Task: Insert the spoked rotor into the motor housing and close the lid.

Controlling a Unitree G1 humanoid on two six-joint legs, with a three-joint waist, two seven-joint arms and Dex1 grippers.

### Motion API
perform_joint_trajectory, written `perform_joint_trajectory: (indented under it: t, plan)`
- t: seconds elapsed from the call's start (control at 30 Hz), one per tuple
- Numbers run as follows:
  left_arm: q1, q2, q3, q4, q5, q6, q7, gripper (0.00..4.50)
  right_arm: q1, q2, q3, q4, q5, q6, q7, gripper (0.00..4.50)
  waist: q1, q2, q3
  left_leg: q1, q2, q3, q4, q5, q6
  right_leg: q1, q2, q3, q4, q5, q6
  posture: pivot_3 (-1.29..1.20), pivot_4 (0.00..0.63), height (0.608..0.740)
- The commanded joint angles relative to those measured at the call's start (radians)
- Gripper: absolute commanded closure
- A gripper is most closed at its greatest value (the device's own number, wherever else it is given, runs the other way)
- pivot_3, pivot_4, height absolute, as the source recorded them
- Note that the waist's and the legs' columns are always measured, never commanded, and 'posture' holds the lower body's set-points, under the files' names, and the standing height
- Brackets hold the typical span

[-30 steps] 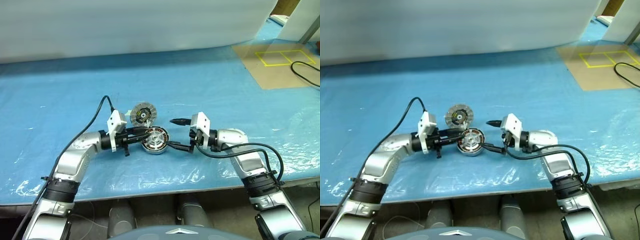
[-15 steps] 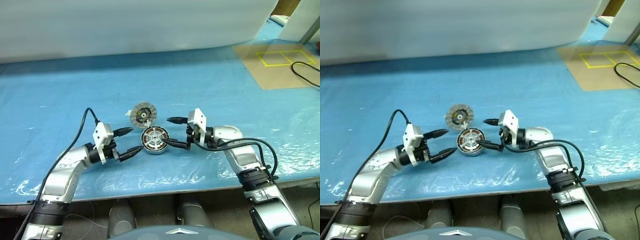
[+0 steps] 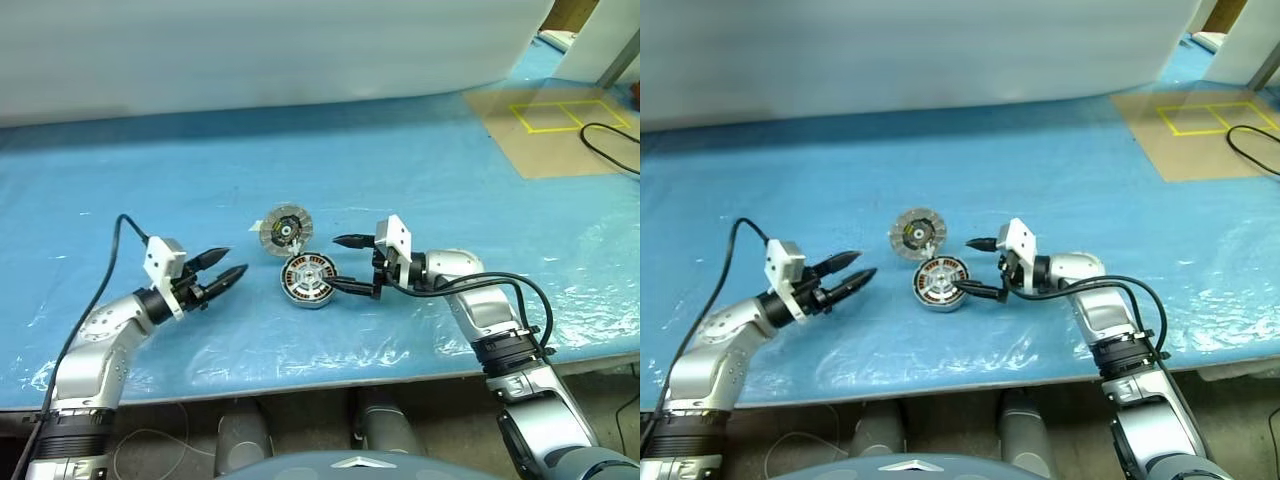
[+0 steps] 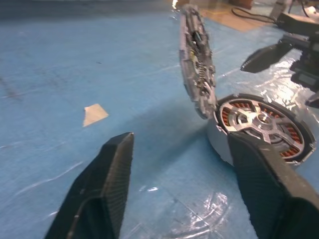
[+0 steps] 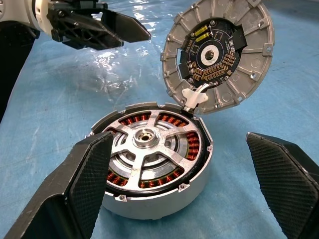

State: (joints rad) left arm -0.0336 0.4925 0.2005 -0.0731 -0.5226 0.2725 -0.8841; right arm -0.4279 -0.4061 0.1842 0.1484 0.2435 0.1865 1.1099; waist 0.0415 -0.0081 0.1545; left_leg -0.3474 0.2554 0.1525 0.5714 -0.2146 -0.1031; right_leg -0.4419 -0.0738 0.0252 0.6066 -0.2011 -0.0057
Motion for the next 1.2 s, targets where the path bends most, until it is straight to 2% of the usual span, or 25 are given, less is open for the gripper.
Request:
perform_joint_trajectory:
  t: [0.03,0.2,0.4,0.73,1.2]
  plan:
    - [-0.033,-0.005,0.054,0.041,-0.023,0.005,0.045,2.73,0.003,-0.005,-0.006,-0.027,0.011,-0.011,0.001,0.00,0.000,0.000,0.000,0.000,0.000,0.000,0.000,0.000,0.000,0.000,0.000,0.000,0.000,0.000,0.000,0.00,0.150,0.740]
    - [-0.130,-0.049,0.026,0.121,0.006,0.023,0.123,4.47,0.003,-0.004,-0.004,-0.032,0.008,-0.011,-0.001,0.00,0.003,0.000,0.000,0.000,0.000,0.000,0.001,0.000,0.000,0.000,0.000,0.000,0.001,0.000,0.000,0.00,0.150,0.740]
    - [-0.286,-0.108,-0.037,0.246,0.053,0.027,0.161,4.47,0.011,-0.006,-0.004,-0.055,0.011,-0.001,-0.010,0.00,0.003,-0.001,0.000,-0.001,0.000,0.000,0.002,0.001,0.002,0.000,0.000,0.000,0.002,0.000,0.000,0.00,0.150,0.740]
    - [-0.476,-0.142,-0.060,0.502,0.060,-0.013,0.037,4.47,0.055,-0.042,-0.032,-0.166,0.066,0.062,-0.006,0.00,0.005,-0.001,0.000,-0.001,-0.001,-0.001,0.003,0.002,0.002,0.001,0.000,0.000,0.001,0.000,0.000,0.00,0.150,0.740]
    - [-0.664,-0.192,-0.076,0.712,0.051,0.006,-0.159,4.47,0.172,-0.104,-0.078,-0.287,0.144,0.078,-0.005,0.00,0.012,-0.002,0.001,-0.001,-0.001,-0.001,0.003,0.001,0.002,0.001,-0.001,0.000,0.001,0.000,0.000,0.00,0.150,0.740]
